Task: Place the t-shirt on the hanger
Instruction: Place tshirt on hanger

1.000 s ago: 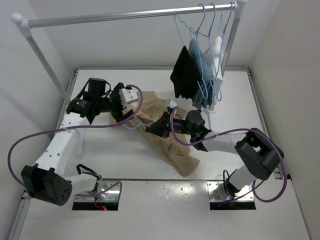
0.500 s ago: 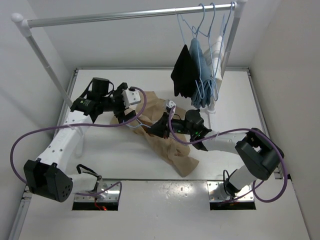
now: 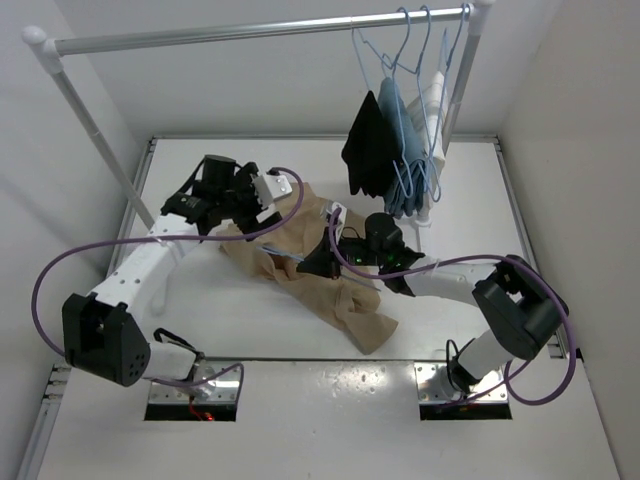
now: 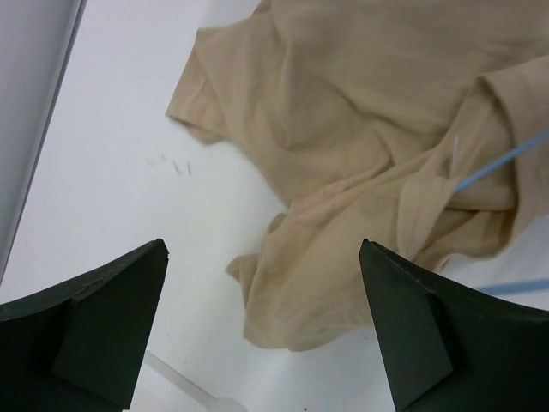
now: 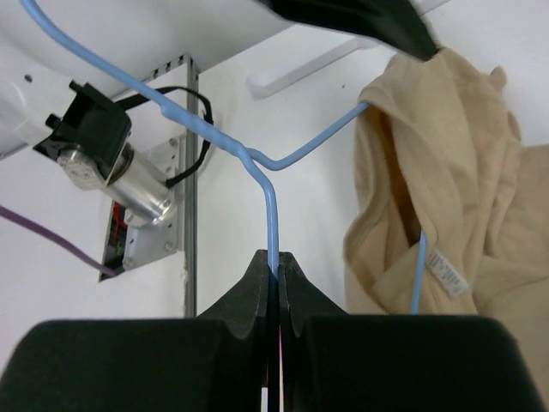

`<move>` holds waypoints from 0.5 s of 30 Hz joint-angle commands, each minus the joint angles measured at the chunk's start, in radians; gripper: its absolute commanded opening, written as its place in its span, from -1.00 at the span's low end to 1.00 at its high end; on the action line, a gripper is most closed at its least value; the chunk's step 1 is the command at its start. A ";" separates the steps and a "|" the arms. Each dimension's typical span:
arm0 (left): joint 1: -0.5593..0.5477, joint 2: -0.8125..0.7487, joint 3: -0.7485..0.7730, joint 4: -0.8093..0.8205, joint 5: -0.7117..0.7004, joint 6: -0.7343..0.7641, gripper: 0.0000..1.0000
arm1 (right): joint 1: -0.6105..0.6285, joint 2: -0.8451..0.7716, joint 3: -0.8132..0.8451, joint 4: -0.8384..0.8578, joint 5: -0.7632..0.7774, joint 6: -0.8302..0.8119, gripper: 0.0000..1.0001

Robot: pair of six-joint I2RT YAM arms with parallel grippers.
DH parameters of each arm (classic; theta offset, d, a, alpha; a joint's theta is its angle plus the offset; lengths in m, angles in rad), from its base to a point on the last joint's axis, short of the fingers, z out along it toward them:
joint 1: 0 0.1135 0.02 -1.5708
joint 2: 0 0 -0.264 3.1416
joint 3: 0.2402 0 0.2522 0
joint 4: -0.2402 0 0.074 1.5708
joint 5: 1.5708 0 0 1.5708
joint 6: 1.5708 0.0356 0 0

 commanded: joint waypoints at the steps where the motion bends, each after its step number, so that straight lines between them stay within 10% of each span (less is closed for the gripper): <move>1: -0.004 0.037 0.034 0.058 -0.139 -0.036 1.00 | 0.000 -0.015 0.022 0.019 -0.049 -0.028 -1.00; 15: 0.094 0.028 0.043 0.067 -0.100 -0.079 0.85 | 0.000 0.060 -0.065 0.207 0.012 0.016 -1.00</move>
